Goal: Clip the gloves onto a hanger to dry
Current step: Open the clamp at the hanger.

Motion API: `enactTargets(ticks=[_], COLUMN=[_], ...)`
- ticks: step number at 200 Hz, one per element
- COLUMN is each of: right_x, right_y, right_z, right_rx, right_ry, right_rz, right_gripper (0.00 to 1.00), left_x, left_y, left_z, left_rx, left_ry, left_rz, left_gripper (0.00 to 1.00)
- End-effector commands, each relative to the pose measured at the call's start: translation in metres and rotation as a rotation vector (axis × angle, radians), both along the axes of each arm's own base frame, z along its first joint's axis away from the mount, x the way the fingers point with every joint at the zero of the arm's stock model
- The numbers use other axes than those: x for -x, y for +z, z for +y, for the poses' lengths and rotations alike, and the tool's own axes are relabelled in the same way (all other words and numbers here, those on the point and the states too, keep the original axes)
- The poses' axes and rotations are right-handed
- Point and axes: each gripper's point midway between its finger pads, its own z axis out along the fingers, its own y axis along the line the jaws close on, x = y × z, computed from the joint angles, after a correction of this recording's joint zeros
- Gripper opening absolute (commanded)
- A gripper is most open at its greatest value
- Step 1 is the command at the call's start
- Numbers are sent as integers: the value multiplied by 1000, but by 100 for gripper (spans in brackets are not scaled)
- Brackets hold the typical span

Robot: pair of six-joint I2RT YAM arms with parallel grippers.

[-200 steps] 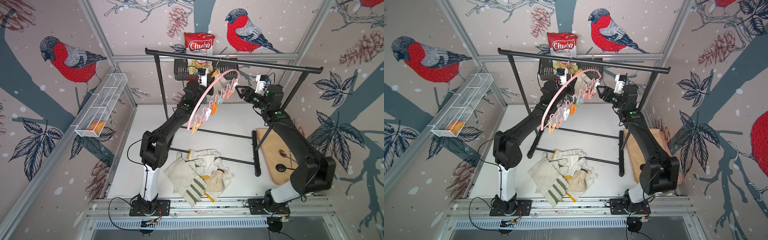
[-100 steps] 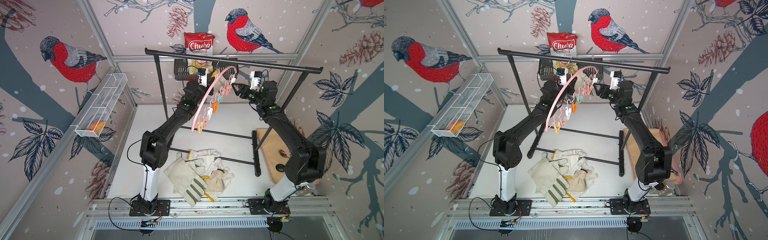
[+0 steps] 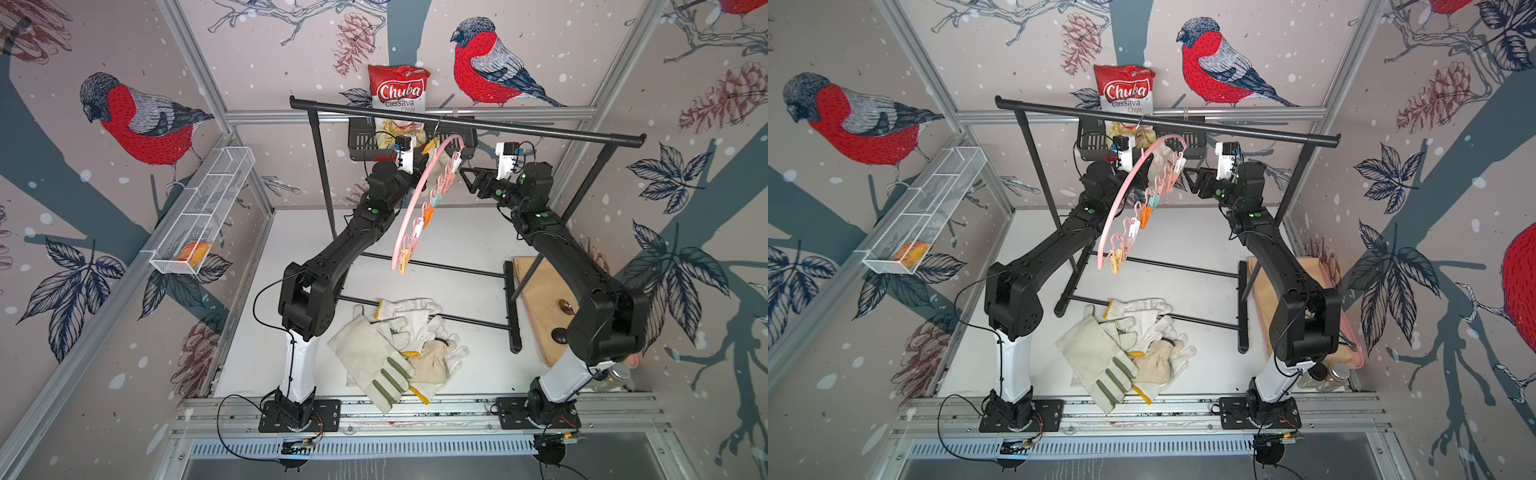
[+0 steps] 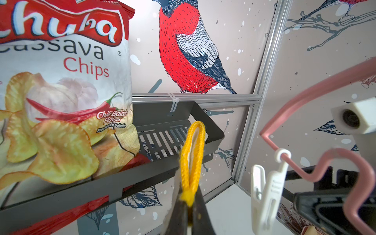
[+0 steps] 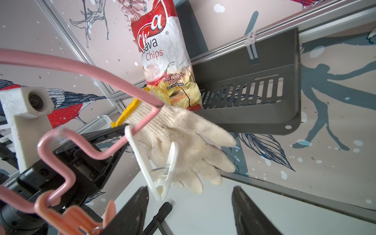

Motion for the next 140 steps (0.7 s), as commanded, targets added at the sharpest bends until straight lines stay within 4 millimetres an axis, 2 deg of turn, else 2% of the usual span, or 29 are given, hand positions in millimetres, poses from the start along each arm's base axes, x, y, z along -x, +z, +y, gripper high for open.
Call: enactTargets(ticks=[1,61,140], right_x=[2,7,-5], right_y=[15,23,31], right_z=[7,20,29], right_rx=[-17,-25,-32], right_ry=[37,87,108], right_rz=[-61,-92,-108], right_gripper=[67,69,69], left_x=[4,5,4], left_y=[15,15,16], left_z=[4,5,7], left_rx=[12,11,13], left_ry=[-2,-2,2], left_rz=[-45,-45,-46], left_gripper=[0,0,0])
